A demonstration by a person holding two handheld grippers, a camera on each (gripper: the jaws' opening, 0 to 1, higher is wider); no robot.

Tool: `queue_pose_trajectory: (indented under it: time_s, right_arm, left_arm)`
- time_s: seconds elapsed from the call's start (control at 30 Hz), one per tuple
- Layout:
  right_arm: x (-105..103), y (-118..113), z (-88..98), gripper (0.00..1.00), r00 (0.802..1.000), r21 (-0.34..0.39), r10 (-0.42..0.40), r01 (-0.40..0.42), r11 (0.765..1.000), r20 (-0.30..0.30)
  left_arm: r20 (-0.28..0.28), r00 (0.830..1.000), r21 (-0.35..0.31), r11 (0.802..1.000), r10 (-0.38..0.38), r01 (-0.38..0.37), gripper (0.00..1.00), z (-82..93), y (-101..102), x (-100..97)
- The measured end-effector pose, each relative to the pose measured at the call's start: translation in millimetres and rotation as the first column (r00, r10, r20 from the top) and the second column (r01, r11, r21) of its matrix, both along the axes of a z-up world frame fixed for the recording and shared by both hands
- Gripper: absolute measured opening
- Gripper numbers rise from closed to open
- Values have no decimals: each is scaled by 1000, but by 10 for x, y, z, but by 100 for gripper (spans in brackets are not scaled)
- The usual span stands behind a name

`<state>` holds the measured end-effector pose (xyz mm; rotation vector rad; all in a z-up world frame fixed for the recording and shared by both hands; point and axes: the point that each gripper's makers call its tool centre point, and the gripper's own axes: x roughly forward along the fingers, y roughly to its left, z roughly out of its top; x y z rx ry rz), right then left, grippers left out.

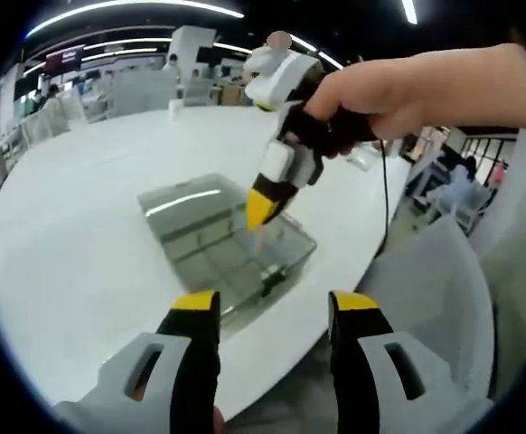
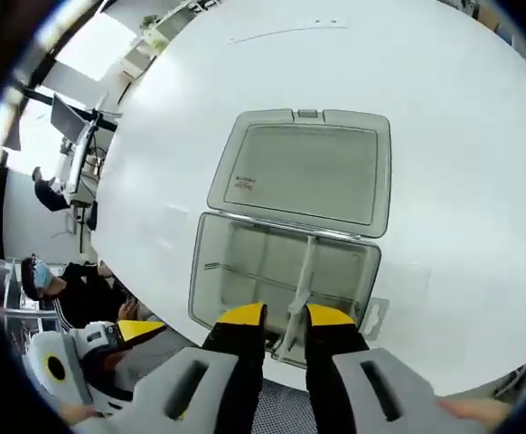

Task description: Insert the divider into the dual guide fixture by aligning both edges with the guide slots and pushing it downward to the bottom, including one-sided entry, uneven engagement, binding, and posture correction.

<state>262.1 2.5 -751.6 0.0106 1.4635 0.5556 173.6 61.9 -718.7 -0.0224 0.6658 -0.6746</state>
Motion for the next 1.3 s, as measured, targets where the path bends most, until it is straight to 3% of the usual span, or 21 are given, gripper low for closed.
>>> queue_pose_trajectory:
  time_s: [0.33,0.63,0.87,1.3]
  right_arm:
    - [-113,-149,178,10,999,128,-22,19,992,23]
    - [-300,-127,192,13,996,233,33,-52,971,87]
    - [-312,-128,273,16,986,302,59,-103,948,154]
    - [-412,-232,330,17,965,386,133,-215,897,228]
  left_arm:
    - [1,1000,14,1000,-27,27,46,37,44,-60]
    - [-14,1000,30,999,-23,24,46,68,126,-66]
    - [-30,999,49,999,-12,14,46,87,155,-76]
    - [-69,992,59,993,107,-103,46,182,224,-3]
